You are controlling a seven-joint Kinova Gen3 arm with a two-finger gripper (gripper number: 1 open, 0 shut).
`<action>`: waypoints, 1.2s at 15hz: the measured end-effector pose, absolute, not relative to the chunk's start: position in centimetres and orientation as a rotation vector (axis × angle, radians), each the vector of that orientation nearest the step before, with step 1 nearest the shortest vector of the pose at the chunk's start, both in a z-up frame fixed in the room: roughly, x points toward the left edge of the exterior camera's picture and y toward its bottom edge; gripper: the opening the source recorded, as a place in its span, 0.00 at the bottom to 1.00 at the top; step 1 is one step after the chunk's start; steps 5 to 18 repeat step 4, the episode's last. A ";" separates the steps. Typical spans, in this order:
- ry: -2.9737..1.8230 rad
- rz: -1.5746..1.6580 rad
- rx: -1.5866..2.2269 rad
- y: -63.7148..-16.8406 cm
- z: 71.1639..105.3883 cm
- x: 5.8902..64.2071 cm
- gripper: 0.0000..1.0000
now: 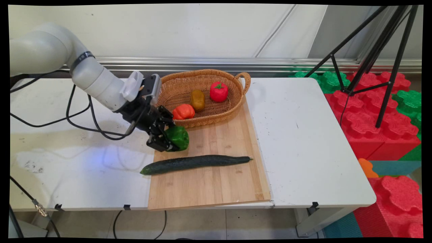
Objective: Place the picked object on the cutting board
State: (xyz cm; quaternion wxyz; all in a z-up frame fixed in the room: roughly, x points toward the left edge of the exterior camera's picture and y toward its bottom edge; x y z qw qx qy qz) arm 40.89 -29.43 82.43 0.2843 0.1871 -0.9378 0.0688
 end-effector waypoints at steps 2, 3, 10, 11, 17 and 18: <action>-2.518 0.191 0.493 -29.6 81.9 40.7 1.00; -2.522 0.196 0.489 -29.6 81.7 40.6 1.00; -2.525 0.201 0.486 -29.7 81.5 40.5 1.00; -2.525 0.201 0.486 -29.7 81.5 40.5 1.00; -2.525 0.201 0.486 -29.7 81.5 40.5 1.00; -2.525 0.201 0.486 -29.7 81.5 40.5 1.00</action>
